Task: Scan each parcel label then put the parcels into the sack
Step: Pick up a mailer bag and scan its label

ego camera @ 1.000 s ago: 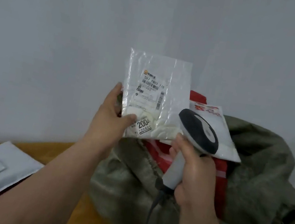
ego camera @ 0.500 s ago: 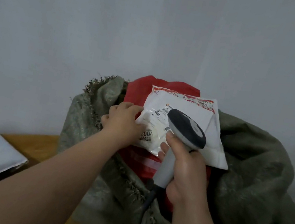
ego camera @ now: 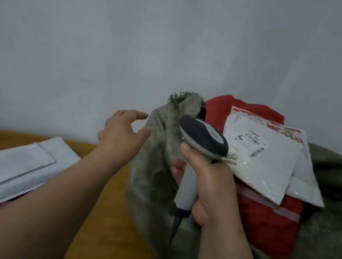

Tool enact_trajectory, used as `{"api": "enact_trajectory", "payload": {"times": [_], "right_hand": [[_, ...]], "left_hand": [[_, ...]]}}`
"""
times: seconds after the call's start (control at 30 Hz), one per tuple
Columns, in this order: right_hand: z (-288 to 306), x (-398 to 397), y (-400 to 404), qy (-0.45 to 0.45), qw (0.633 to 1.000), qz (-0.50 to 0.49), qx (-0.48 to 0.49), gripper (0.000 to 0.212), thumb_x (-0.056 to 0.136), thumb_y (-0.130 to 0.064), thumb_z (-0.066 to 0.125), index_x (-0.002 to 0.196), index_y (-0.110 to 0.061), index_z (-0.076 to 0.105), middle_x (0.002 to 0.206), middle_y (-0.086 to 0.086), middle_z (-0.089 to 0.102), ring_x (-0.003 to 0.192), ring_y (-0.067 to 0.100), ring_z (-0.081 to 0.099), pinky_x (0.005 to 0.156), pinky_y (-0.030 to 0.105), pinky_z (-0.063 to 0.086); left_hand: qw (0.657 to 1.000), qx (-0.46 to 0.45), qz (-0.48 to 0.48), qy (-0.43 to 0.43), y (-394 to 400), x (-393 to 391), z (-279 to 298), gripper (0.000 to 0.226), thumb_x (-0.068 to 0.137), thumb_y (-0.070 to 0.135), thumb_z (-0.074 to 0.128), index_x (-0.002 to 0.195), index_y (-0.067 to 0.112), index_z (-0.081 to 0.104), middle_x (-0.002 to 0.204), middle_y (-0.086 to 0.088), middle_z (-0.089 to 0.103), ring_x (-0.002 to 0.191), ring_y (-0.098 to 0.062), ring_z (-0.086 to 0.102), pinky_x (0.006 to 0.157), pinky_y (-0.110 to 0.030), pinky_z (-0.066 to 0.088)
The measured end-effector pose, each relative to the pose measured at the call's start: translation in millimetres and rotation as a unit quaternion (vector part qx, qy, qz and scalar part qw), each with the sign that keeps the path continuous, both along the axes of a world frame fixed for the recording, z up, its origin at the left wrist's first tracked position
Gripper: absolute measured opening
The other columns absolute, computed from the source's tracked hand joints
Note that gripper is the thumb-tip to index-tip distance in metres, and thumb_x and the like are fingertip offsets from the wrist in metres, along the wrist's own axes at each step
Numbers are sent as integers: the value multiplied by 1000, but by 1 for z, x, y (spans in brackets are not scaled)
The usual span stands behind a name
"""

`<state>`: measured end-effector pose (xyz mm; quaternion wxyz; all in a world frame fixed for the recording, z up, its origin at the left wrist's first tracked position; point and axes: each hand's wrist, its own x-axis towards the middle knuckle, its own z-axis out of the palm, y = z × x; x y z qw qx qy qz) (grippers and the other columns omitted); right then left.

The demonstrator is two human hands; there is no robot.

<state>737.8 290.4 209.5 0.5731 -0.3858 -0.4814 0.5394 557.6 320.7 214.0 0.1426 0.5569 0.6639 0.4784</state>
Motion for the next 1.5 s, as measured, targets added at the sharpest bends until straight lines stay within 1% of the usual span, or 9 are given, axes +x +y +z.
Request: {"api": "enact_trajectory", "payload": {"times": [0.17, 0.53, 0.63, 0.73, 0.83, 0.97, 1.1, 1.3, 1.5], "right_hand": [[-22, -95, -30, -64, 996, 51, -44, 5, 82, -25, 82, 83, -23, 77, 74, -4, 76, 80, 21, 73, 89, 50, 60], [-98, -261, -68, -129, 968, 144, -160, 21, 80, -27, 84, 96, -22, 72, 81, 4, 77, 81, 21, 74, 64, 34, 58], [-115, -290, -56, -144, 960, 155, -185, 23, 80, -27, 84, 99, -19, 71, 83, 6, 77, 83, 24, 74, 66, 36, 60], [-137, -318, -37, -166, 950, 165, -207, 20, 80, -28, 84, 94, -19, 73, 76, 4, 77, 87, 29, 74, 83, 51, 62], [-157, -345, -14, -183, 940, 180, -223, 21, 77, -33, 85, 87, -18, 74, 71, -1, 76, 85, 27, 74, 91, 57, 57], [-183, -376, 10, -201, 929, 200, -237, 38, 60, -48, 82, 85, -19, 76, 72, -1, 77, 84, 24, 74, 92, 55, 56], [-208, -397, 25, -214, 923, 202, -248, 16, 74, -35, 85, 76, -21, 78, 72, 0, 77, 79, 21, 74, 86, 49, 58], [-232, -425, 47, -231, 917, 179, -270, 15, 81, -28, 82, 90, -18, 75, 74, -2, 77, 83, 22, 74, 83, 43, 58], [-244, -440, 59, -241, 911, 157, -294, 9, 83, -26, 80, 86, -20, 74, 71, -1, 76, 69, 12, 72, 61, 28, 57]], "left_hand": [[992, -53, 75, -86, -61, -108, -41, 31, 95, 33, 62, 125, 31, 62, 135, 4, 58, 122, -18, 53, 101, -43, 45], [935, -169, 205, -234, -167, -280, -165, 33, 96, 17, 61, 129, 13, 59, 127, -7, 58, 96, -16, 57, 75, -29, 43], [923, -192, 226, -244, -167, -307, -189, 35, 96, 19, 61, 130, 13, 59, 127, -6, 60, 104, -20, 57, 84, -31, 42], [912, -219, 247, -242, -161, -328, -210, 37, 96, 20, 61, 132, 14, 58, 130, -6, 60, 109, -21, 56, 89, -34, 42], [911, -247, 250, -216, -145, -348, -223, 43, 96, 22, 62, 138, 15, 54, 134, -7, 57, 109, -20, 54, 89, -34, 43], [918, -294, 244, -106, -113, -375, -239, 55, 95, 29, 62, 147, 19, 45, 147, -6, 46, 131, -24, 47, 106, -43, 43], [929, -302, 215, -24, -84, -393, -258, 64, 94, 30, 63, 151, 18, 38, 156, -3, 36, 142, -21, 35, 113, -36, 34], [925, -333, 162, 87, -37, -422, -282, 79, 91, 44, 64, 156, 37, 21, 167, 4, 10, 152, -21, 12, 121, -44, 21], [900, -403, 86, 139, -22, -438, -306, 85, 90, 59, 58, 155, 46, 4, 167, 7, -9, 154, -23, -10, 122, -50, 3]]}}
